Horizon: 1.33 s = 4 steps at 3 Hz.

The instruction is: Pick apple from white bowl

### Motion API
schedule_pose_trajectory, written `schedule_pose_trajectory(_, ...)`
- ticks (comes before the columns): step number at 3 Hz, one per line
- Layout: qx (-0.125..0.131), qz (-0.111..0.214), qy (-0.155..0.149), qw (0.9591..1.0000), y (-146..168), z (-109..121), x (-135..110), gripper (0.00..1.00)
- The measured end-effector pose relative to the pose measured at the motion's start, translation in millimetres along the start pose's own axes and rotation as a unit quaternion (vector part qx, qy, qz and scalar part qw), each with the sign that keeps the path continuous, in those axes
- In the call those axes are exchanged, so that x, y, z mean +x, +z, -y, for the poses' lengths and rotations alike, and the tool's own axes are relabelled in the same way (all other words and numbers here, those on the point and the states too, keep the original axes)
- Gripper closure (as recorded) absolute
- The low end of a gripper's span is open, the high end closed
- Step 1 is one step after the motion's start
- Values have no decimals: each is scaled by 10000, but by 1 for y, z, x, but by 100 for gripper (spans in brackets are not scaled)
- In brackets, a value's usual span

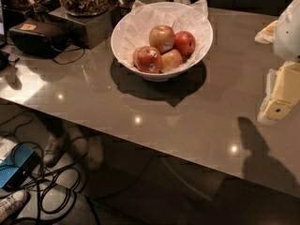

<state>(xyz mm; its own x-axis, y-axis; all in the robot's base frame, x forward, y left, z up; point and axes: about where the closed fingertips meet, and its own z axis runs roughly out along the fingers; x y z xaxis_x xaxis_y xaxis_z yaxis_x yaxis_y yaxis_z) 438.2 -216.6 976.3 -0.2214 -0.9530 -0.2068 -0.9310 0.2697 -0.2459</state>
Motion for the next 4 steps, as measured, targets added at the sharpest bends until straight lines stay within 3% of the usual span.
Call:
schedule_pose_trajectory(2,11,-58,84,9999,-3,4,-13,0)
schedule_pose_trajectory(4,172,-386,-30,9991,0,19,-75,0)
